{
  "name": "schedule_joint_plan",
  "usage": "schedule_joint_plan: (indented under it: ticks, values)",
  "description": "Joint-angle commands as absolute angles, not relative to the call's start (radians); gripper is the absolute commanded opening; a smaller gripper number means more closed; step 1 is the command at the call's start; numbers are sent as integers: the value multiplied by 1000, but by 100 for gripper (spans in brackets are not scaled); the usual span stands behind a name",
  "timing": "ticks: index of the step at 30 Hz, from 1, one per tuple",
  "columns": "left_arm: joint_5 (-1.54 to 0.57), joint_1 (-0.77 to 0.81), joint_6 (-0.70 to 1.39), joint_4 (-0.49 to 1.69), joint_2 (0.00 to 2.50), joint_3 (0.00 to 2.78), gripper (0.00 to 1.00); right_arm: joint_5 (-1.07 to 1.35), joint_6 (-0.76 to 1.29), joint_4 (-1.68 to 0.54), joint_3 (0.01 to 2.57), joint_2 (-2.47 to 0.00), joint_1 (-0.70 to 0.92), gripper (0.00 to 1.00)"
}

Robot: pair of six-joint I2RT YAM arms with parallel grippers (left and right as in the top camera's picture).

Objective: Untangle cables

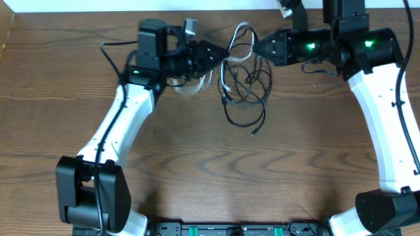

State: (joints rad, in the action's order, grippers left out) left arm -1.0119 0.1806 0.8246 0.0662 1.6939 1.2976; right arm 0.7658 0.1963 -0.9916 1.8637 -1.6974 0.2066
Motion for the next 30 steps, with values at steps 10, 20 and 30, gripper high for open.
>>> schedule_joint_plan:
  ticks: [10,20,30]
  values:
    - [-1133,191,1114,61,1681,1296,46,949,131,-945,1849,-1724,185,1]
    - [-1080,198,1110,62,1681,1296,45,1182,33,-884,1849,-1728,185,1]
    - [-1062,230,1071,39,1681,1296,46,1135,79,-897,1849,-1728,182,1]
